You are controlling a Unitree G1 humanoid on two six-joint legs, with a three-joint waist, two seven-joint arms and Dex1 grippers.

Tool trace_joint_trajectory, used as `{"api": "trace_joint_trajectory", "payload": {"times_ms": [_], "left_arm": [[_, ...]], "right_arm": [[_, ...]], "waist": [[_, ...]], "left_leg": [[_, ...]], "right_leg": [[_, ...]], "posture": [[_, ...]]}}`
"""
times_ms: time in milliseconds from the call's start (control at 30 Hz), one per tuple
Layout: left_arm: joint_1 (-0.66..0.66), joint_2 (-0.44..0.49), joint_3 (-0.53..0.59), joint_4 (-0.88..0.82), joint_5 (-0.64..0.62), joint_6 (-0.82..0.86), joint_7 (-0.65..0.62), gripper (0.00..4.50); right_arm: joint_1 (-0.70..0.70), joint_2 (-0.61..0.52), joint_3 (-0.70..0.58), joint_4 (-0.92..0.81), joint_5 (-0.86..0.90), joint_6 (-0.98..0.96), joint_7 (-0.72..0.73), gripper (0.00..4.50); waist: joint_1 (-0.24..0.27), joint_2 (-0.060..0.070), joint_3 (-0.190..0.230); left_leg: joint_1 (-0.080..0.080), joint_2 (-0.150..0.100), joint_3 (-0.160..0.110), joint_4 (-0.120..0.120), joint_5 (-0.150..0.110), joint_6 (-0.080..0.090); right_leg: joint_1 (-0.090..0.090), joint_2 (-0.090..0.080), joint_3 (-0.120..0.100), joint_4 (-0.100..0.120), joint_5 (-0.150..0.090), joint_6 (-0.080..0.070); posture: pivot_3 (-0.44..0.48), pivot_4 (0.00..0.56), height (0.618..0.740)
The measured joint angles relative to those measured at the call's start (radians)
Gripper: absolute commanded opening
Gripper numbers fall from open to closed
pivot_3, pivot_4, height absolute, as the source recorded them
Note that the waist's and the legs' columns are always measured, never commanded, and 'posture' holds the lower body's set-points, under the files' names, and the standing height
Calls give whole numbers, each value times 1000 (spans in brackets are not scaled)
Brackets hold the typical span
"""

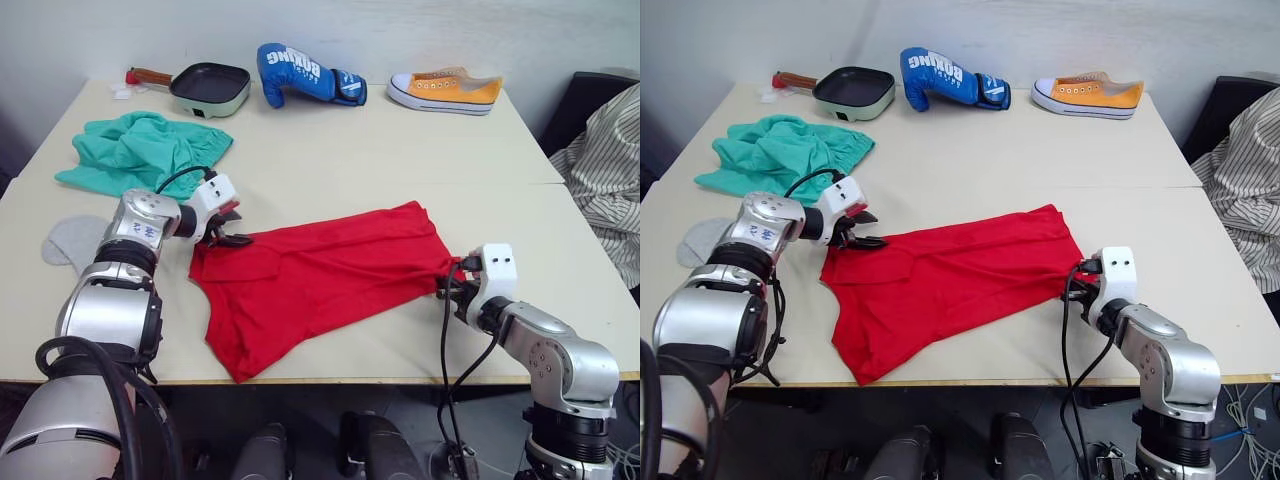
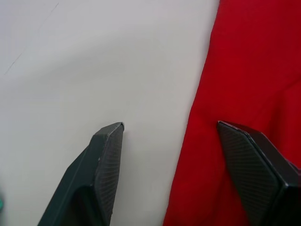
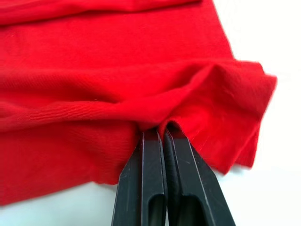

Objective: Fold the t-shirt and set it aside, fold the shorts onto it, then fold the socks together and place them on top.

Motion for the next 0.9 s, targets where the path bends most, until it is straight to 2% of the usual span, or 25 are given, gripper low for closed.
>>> {"api": "trace_joint_trajectory", "payload": {"times_ms": [100,333,400,567,667,833,900], "left_arm": [[-6,-7,-2,0,4,38,-24,2750],[-17,-19,-1,-1,3,119,-140,413],[-18,-20,1,-1,0,136,-167,33],[-18,-19,11,-1,-16,193,-216,33],[-8,-11,32,-1,-45,267,-306,33],[45,10,88,-17,-113,364,-345,33],[94,28,109,-71,-147,415,-372,33]], "right_arm": [[8,-1,9,-11,1,-1,-4,0],[19,-2,18,-26,2,-2,-10,0],[20,-7,18,-27,4,-2,-10,0],[13,-46,34,-12,11,-11,3,0],[-56,-107,86,90,-10,-67,30,0],[-272,-148,149,391,-58,-185,67,0],[-372,-154,190,541,-81,-242,99,0]], "waist": [[0,0,0],[0,1,0],[0,1,0],[0,1,0],[-4,1,0],[-16,4,1],[-24,4,2]], "left_leg": [[0,0,0,0,0,0],[0,0,0,0,0,0],[0,0,0,0,0,1],[0,0,0,0,0,1],[0,0,2,1,-1,1],[0,0,1,0,0,1],[0,0,1,0,0,1]], "right_leg": [[0,0,0,0,0,0],[0,0,0,0,0,0],[0,0,0,0,0,0],[0,0,0,0,0,0],[0,0,1,0,0,0],[0,0,1,0,0,0],[0,0,1,1,0,0]], "posture": [[0,150,740],[0,150,740],[0,150,740],[0,150,740],[0,150,740],[0,150,740],[0,150,740]]}}
